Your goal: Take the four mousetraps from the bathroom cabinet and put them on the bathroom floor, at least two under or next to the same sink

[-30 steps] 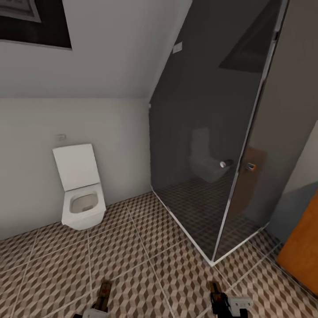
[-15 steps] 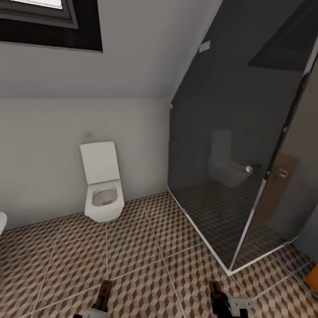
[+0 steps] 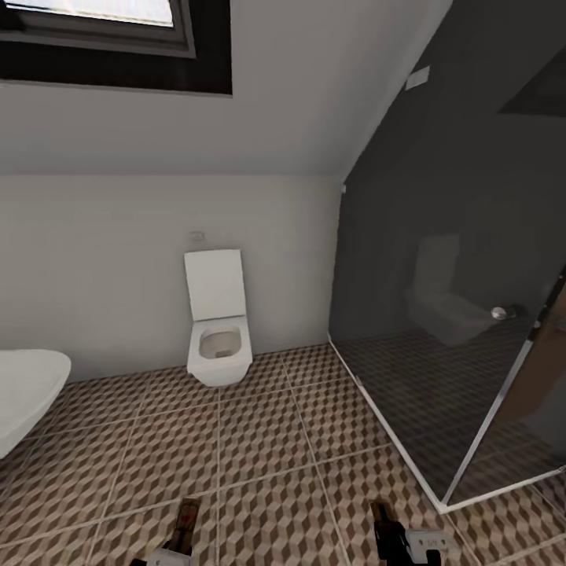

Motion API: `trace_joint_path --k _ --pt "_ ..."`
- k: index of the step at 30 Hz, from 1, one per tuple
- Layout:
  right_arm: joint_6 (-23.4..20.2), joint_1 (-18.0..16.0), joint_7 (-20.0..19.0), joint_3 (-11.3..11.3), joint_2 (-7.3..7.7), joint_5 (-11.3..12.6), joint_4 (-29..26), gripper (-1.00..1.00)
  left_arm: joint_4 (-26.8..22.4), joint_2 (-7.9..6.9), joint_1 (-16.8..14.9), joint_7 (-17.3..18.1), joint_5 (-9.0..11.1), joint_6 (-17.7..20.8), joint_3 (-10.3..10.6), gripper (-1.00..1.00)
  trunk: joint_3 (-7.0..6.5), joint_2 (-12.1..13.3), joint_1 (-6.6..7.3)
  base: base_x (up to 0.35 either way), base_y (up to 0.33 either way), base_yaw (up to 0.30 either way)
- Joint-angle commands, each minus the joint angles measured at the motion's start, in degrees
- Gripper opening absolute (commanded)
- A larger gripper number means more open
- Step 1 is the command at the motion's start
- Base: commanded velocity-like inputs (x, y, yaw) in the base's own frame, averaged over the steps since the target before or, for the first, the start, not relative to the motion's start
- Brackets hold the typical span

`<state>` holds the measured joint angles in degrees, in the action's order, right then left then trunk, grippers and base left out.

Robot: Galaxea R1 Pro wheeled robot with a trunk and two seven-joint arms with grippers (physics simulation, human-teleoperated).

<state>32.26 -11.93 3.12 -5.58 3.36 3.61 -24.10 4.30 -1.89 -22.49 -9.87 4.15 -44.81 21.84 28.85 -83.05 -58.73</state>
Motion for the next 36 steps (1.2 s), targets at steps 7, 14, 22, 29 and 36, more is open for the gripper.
trace_joint_path --k 7,14,22,29,36 --pt "0.17 -0.03 0.31 -0.49 0.07 0.43 0.01 -1.00 0.21 0.04 -0.09 -0.15 0.33 -0.24 0.48 -1.00 0.06 -0.03 0.00 0.000 0.000 0.285" --pt "0.17 -0.03 0.31 -0.53 0.08 0.43 0.03 -1.00 0.19 0.04 -0.09 -0.15 0.33 -0.20 0.52 -1.00 0.06 -0.03 0.00 0.000 0.000 0.285" --pt "0.17 -0.03 0.31 -0.50 0.07 0.43 0.07 -1.00 0.19 0.04 -0.09 -0.15 0.33 -0.22 0.49 -1.00 0.06 -0.03 0.00 0.000 0.000 0.285" --pt "0.17 -0.03 0.31 -0.49 0.07 0.43 0.04 -1.00 0.22 0.04 -0.08 -0.15 0.33 -0.22 0.49 -1.00 0.06 -0.03 0.00 0.000 0.000 0.285" --pt "0.17 -0.03 0.31 -0.52 0.07 0.43 0.07 -1.00 0.19 0.04 -0.06 -0.15 0.33 -0.21 0.48 -1.00 0.06 -0.03 0.00 0.000 0.000 0.285"
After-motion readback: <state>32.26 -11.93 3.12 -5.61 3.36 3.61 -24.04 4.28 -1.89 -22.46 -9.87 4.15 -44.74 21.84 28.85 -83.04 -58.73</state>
